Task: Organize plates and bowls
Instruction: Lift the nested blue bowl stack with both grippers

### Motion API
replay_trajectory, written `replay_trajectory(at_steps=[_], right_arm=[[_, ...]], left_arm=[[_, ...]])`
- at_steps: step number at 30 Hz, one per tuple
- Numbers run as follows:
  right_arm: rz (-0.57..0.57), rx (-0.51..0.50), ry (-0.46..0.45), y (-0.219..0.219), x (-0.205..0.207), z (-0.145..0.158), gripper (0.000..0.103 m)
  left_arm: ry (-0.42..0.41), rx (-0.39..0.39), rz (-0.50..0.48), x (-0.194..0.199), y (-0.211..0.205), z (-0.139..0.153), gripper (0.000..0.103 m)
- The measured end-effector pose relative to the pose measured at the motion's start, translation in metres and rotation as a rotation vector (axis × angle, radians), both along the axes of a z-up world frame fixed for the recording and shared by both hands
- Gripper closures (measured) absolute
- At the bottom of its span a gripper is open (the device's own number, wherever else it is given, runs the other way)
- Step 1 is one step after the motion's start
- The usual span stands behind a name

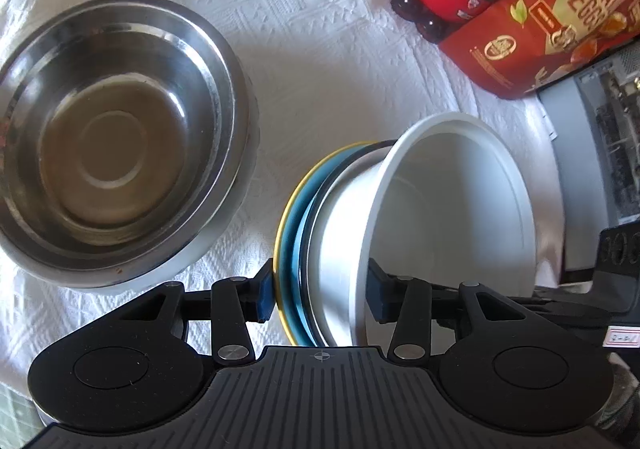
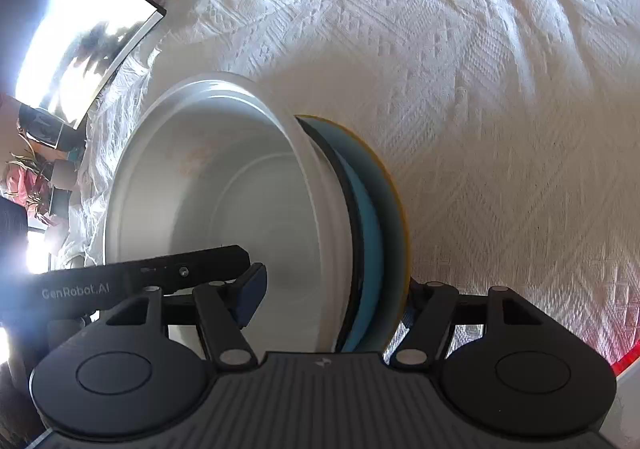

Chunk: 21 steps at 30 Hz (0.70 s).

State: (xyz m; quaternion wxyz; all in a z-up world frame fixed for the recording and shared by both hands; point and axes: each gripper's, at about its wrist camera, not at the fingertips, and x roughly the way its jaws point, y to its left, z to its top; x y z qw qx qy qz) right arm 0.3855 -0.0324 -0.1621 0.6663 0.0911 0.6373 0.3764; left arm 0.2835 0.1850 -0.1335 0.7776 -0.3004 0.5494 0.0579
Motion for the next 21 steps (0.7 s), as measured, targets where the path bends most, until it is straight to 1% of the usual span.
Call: replay_trajectory(at_steps=[1,3,10,14,17,21], right_arm=[[-0.003,-0.001,-0.005,0.000,-0.001,0.000,0.037],[-0.014,0.005,-0.004,-0.003,-0.002,-0.001,0.037],[-0.117,0.028,0.034,-0.011,-0.005,-0.003,0.036],[-0.199,-0.001,0.021,-0.006,-0.016,0.002,0.034],[-0.230,-0.013,0.029,0.000,-0.027,0.002,0.031],[-0.269,0.000,0.044,0.000,-0.035,0.000,0.031]], left_arm=[[0.004,0.007,0.000,0.001,-0.001,0.000,0.057],[0.006,-0.005,-0.005,0.001,0.001,-0.001,0.057],[-0.015,-0.093,-0.047,-0.004,0.014,-0.005,0.058],[-0.021,-0.086,-0.100,-0.002,0.016,-0.003,0.058],[-0.022,-0.070,-0.116,-0.003,0.022,0.000,0.058],[-0.024,-0.046,-0.145,-0.004,0.021,0.002,0.058]])
